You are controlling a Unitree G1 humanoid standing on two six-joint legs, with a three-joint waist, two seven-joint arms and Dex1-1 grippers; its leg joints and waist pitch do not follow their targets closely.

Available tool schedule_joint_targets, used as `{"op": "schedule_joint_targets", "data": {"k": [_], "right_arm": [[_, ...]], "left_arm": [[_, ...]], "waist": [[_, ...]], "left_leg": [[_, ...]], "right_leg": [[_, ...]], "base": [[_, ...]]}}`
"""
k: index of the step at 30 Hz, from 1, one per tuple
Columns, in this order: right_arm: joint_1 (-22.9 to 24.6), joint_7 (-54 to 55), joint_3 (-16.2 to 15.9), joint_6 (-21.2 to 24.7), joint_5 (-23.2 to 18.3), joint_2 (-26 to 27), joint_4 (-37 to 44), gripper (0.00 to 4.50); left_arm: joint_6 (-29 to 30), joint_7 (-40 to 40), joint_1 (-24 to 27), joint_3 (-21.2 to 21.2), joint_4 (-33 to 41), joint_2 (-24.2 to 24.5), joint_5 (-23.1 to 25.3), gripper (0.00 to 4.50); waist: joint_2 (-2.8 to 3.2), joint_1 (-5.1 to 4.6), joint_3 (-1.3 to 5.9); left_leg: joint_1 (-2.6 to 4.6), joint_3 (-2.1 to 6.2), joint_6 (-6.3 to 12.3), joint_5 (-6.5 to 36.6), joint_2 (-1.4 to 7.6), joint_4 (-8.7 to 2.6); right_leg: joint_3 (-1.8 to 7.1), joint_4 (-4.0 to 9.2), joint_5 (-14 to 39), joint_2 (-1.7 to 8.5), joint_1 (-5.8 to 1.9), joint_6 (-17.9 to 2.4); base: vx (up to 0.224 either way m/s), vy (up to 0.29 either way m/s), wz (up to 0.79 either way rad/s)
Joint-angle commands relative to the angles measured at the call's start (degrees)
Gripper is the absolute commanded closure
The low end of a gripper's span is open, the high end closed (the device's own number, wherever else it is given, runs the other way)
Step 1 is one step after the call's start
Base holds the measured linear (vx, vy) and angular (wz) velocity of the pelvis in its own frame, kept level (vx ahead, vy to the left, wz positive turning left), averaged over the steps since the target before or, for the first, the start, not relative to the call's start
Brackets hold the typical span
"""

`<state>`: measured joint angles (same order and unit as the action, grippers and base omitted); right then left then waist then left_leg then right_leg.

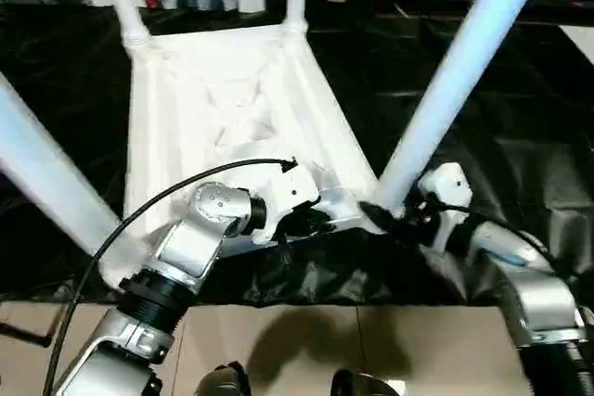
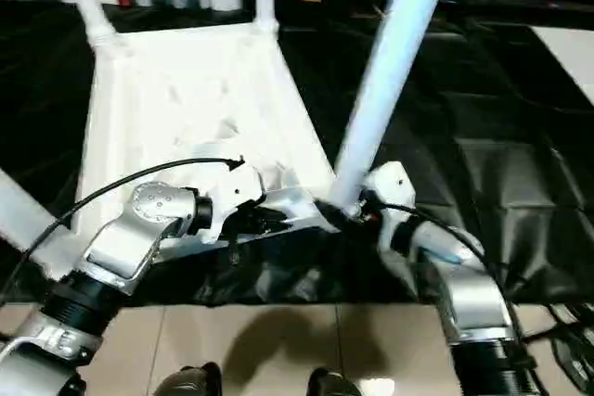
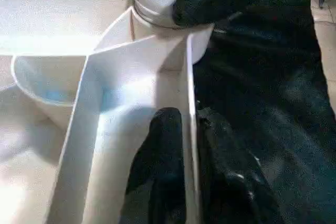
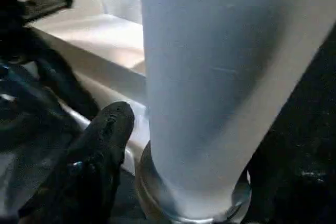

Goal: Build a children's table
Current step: Rotate leg to tighten

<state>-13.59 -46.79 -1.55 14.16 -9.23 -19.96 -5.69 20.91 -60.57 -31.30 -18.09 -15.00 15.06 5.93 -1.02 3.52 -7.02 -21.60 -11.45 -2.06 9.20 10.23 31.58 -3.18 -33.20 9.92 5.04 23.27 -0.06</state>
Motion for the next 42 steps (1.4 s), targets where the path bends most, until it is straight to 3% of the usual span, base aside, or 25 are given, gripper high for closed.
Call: {"op": "schedule_joint_targets", "data": {"k": [1,9,16,19,21,29,30,33,35,38,42], "right_arm": [[1.17,-3.29,-3.73,0.93,-0.31,0.04,-1.69,1.17],[-0.08,-3.96,-4.11,0.22,-0.53,-0.07,-3.20,1.17],[-0.45,-4.59,-4.49,-0.76,-0.30,-0.05,-4.22,1.17],[-0.65,-5.61,-4.86,-1.14,-0.50,-0.36,-4.28,1.17],[-0.85,-9.76,-5.97,-1.65,-1.41,-2.07,-4.46,1.17],[-2.19,-15.96,-7.17,-1.98,-2.33,-5.01,-5.49,1.17],[-2.59,-16.47,-7.16,-2.15,-2.37,-5.18,-5.90,1.44],[-3.74,-18.15,-7.27,-2.33,-2.70,-5.75,-6.77,1.56],[-4.57,-19.22,-7.60,-2.75,-2.66,-6.12,-7.74,1.82],[-5.31,-20.43,-8.20,-3.13,-2.45,-6.43,-8.70,1.97],[-6.23,-21.75,-8.97,-3.49,-2.28,-6.45,-10.09,2.30]], "left_arm": [[1.43,1.79,0.17,-0.62,-1.57,0.93,1.48,3.77],[3.35,0.86,0.76,-0.42,0.23,2.69,-0.08,3.77],[4.68,-0.81,1.06,-0.11,0.99,3.54,-2.09,4.44],[4.39,-1.23,1.13,-0.03,1.06,3.48,-2.83,4.44],[0.75,-3.41,0.97,-0.48,0.56,3.56,-4.50,4.44],[-3.46,-10.35,0.66,-2.59,-0.90,4.79,-6.74,4.44],[-4.07,-10.87,0.43,-2.91,-1.54,4.97,-6.58,4.50],[-5.33,-12.20,-0.25,-3.45,-3.18,5.41,-6.26,4.50],[-6.01,-12.82,-0.83,-3.59,-4.33,5.61,-6.11,4.50],[-6.79,-13.40,-1.38,-3.65,-5.50,5.75,-5.84,4.50],[-8.15,-13.98,-2.24,-3.65,-7.49,5.73,-5.57,4.50]], "waist": [[-0.59,0.31,4.60],[-0.51,0.22,4.98],[-0.64,0.30,5.35],[-0.69,0.35,5.44],[-0.84,0.43,5.59],[-0.90,1.03,5.75],[-0.93,1.20,5.71],[-0.84,1.72,5.79],[-1.07,1.80,5.81],[-0.95,1.87,5.91],[-1.05,1.87,5.72]], "left_leg": [[0.64,1.25,5.60,7.64,3.12,-2.82],[0.89,1.27,4.53,9.95,3.15,-2.72],[0.90,1.31,3.33,11.82,3.04,-2.57],[0.87,1.38,2.98,12.46,3.04,-2.54],[0.82,1.41,3.27,12.27,2.96,-2.43],[0.93,1.20,4.97,9.86,3.05,-2.10],[0.94,1.20,4.94,10.01,3.00,-2.08],[1.28,1.08,4.54,10.50,3.07,-2.03],[1.13,1.11,4.61,9.91,3.11,-2.03],[1.04,1.16,4.60,9.98,3.10,-1.92],[1.05,1.24,3.62,12.39,3.11,-2.00]], "right_leg": [[2.63,2.86,6.96,3.84,-2.82,-15.43],[2.56,3.00,10.06,3.76,-2.85,-15.32],[2.57,3.05,12.46,3.69,-2.69,-14.43],[2.56,3.05,13.31,3.68,-2.71,-13.96],[2.51,3.04,13.18,3.66,-2.81,-13.84],[2.53,2.50,9.71,3.64,-2.75,-14.93],[2.51,2.59,10.36,3.66,-2.69,-14.95],[2.57,2.52,10.95,3.63,-2.49,-14.98],[2.51,2.30,9.98,3.62,-2.58,-15.15],[2.46,2.22,9.98,3.76,-2.60,-15.22],[2.52,2.64,14.10,3.91,-2.50,-14.15]], "base": [[0.000,0.000,0.00],[0.000,0.000,0.00],[0.000,0.000,0.00],[0.000,0.000,0.00],[0.000,0.000,0.00],[0.000,0.000,0.00],[0.000,0.000,0.00],[0.000,0.000,0.00],[0.000,0.000,0.00],[0.000,0.000,0.00],[0.000,0.000,0.00]]}}
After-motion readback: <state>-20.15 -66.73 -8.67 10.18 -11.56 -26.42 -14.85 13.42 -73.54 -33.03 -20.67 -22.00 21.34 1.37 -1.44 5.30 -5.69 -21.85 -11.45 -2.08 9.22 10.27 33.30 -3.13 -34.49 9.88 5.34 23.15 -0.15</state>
